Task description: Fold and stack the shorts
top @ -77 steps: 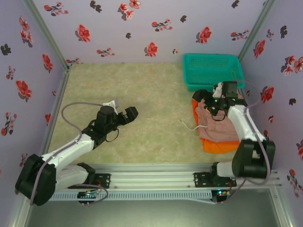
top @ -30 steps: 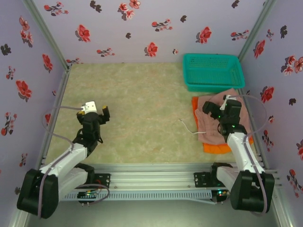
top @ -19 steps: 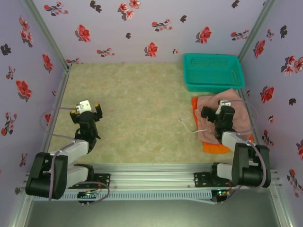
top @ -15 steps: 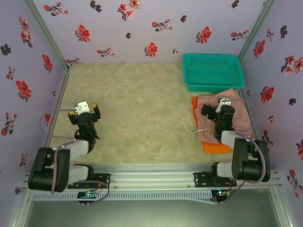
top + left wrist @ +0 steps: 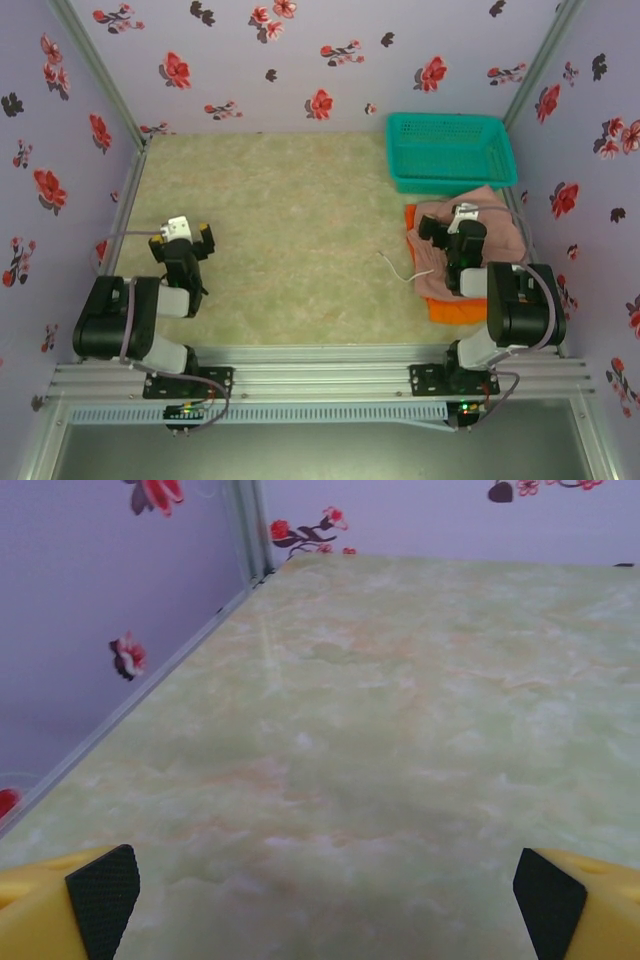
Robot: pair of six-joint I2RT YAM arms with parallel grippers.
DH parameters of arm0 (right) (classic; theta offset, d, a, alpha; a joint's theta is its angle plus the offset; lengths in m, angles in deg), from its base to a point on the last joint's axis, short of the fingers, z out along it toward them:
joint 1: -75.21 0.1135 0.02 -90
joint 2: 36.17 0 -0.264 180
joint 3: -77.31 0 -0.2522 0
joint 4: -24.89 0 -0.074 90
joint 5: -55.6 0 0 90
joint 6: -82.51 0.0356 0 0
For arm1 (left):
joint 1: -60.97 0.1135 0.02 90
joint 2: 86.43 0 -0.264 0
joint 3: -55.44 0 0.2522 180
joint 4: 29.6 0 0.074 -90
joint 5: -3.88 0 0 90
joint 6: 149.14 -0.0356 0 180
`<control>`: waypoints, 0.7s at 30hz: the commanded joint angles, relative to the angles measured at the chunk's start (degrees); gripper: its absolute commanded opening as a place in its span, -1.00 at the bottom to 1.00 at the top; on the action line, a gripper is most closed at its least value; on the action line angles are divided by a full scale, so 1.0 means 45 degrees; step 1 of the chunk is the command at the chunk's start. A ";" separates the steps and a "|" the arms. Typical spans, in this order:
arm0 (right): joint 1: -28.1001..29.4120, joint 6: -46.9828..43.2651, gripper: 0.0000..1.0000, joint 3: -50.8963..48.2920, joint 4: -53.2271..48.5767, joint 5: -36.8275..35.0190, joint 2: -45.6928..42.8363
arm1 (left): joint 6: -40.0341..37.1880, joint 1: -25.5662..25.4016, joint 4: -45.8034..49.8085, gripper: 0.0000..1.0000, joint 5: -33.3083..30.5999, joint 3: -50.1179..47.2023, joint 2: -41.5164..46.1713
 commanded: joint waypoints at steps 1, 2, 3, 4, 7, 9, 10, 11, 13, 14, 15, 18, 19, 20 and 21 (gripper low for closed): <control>0.0256 -0.0285 0.98 0.0163 0.0030 -0.0871 0.0192 | -0.0451 0.0196 -0.0040 0.98 0.0699 0.0358 -0.0233; 0.0268 -0.0276 0.98 0.0180 -0.0118 -0.0899 0.0156 | -0.0433 0.0305 0.0141 0.98 0.0782 0.0520 -0.0328; 0.0270 -0.0267 0.98 0.0264 -0.0271 -0.0890 0.0116 | -0.0433 0.0329 0.0089 0.98 0.0759 0.0622 -0.0481; 0.0270 -0.0281 0.98 0.0252 -0.0163 -0.0893 0.0178 | -0.0448 0.0339 0.0731 0.99 0.0767 0.0985 -0.0347; 0.0278 -0.0270 0.98 0.0238 -0.0208 -0.0900 0.0153 | -0.0433 0.0369 0.1576 0.99 0.0812 0.1459 -0.0394; 0.0282 -0.0268 0.98 0.0244 -0.0242 -0.0900 0.0138 | -0.0434 0.0347 0.1631 0.99 0.0778 0.1523 -0.0422; 0.0278 -0.0271 0.98 0.0253 -0.0237 -0.0898 0.0140 | -0.0433 0.0322 0.1483 0.99 0.0748 0.1444 -0.0432; 0.0268 -0.0268 0.98 0.0253 -0.0246 -0.0900 0.0136 | -0.0490 0.0262 0.1144 0.99 0.0731 0.1272 -0.0443; 0.0273 -0.0268 0.98 0.0256 -0.0249 -0.0902 0.0132 | -0.0492 0.0261 0.0948 0.99 0.0723 0.1176 -0.0436; 0.0270 -0.0273 0.98 0.0265 -0.0244 -0.0899 0.0143 | -0.0475 0.0256 0.1257 0.99 0.0741 0.1335 -0.0442; 0.0268 -0.0268 0.98 0.0254 -0.0242 -0.0899 0.0127 | -0.0449 0.0261 0.1772 0.99 0.0724 0.1625 -0.0461; 0.0268 -0.0269 0.98 0.0254 -0.0253 -0.0902 0.0127 | -0.0512 0.0272 0.1748 0.99 0.0811 0.1593 -0.0450; 0.0268 -0.0283 0.98 0.0258 -0.0244 -0.0900 0.0138 | -0.0492 0.0271 0.1904 0.99 0.0833 0.1677 -0.0433; 0.0269 -0.0274 0.98 0.0254 -0.0250 -0.0900 0.0138 | -0.0510 0.0271 0.1789 0.99 0.0853 0.1633 -0.0457; 0.0269 -0.0268 0.98 0.0254 -0.0241 -0.0900 0.0139 | -0.0511 0.0271 0.1837 0.99 0.0846 0.1658 -0.0441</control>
